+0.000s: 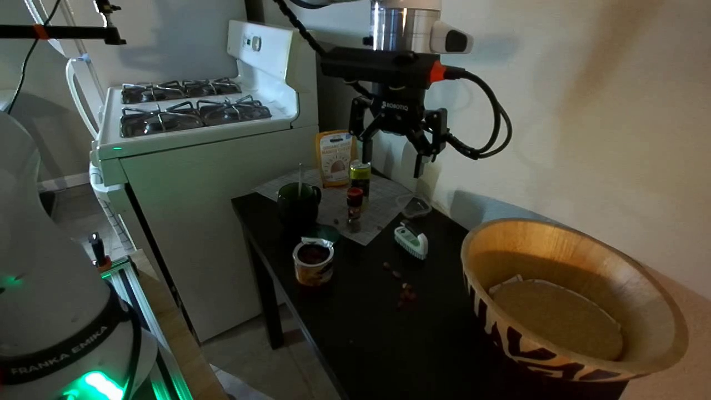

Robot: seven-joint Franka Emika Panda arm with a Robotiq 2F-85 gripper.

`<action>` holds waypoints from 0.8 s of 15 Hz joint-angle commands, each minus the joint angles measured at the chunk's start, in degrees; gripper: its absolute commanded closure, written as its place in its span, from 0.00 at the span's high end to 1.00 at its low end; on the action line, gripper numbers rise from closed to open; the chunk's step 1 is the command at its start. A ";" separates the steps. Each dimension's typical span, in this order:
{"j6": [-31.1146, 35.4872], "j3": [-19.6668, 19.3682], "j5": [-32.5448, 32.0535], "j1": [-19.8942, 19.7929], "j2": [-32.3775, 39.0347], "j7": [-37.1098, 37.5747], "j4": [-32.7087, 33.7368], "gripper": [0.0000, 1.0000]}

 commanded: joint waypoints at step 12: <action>-0.18 9.71 2.64 7.28 2.83 -21.64 0.01 1.00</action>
